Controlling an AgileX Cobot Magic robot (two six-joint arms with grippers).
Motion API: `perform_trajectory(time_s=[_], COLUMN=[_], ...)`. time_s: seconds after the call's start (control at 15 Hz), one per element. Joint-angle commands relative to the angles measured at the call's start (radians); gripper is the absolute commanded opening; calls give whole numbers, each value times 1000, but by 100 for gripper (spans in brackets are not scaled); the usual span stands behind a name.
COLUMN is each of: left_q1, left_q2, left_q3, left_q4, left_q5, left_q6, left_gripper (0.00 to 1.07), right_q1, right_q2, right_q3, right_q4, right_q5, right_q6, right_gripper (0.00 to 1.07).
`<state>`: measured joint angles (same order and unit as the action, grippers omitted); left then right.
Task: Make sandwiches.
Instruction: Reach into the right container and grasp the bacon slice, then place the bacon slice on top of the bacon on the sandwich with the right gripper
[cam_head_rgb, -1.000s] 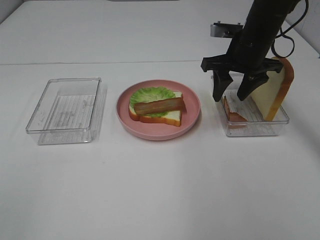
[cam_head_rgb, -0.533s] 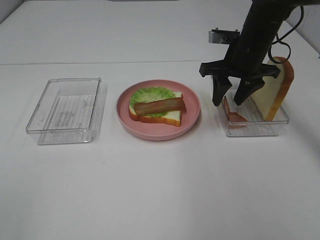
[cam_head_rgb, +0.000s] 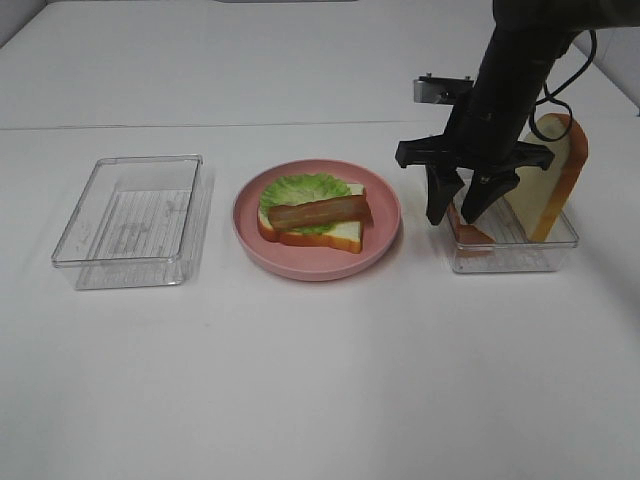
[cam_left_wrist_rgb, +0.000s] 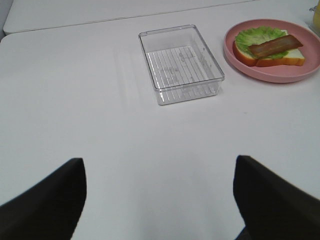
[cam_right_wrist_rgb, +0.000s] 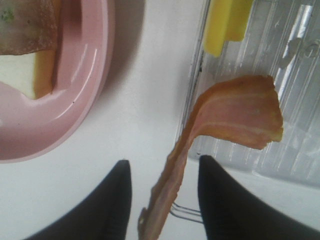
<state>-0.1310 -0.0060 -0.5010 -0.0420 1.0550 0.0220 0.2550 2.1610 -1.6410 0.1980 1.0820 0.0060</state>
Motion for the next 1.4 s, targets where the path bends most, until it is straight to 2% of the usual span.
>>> perform_trajectory(time_s=[0.07, 0.13, 0.47, 0.87, 1.07, 1.27, 1.4], left_q1=[2, 2, 2, 2, 2, 2, 2], left_q2=[-19, -19, -19, -19, -19, -19, -19], left_q3=[2, 2, 2, 2, 2, 2, 2], left_q4=[2, 2, 2, 2, 2, 2, 2], left_q5=[-10, -10, -10, -10, -10, -10, -10], left_q6=[0, 0, 0, 0, 0, 0, 0], left_gripper=[77, 77, 77, 77, 77, 77, 77], right_q1=[1, 1, 1, 2, 2, 2, 3], right_q2=[3, 3, -47, -231, -275, -243, -214], right_q3=[-6, -6, -8, -8, -8, -8, -8], right_q4=[-7, -7, -3, 63, 210, 489, 595], right_q5=[-6, -3, 27, 28, 28, 15, 3], right_q6=[6, 5, -13, -19, -83, -221, -269], right_gripper=[15, 0, 0, 0, 0, 0, 0])
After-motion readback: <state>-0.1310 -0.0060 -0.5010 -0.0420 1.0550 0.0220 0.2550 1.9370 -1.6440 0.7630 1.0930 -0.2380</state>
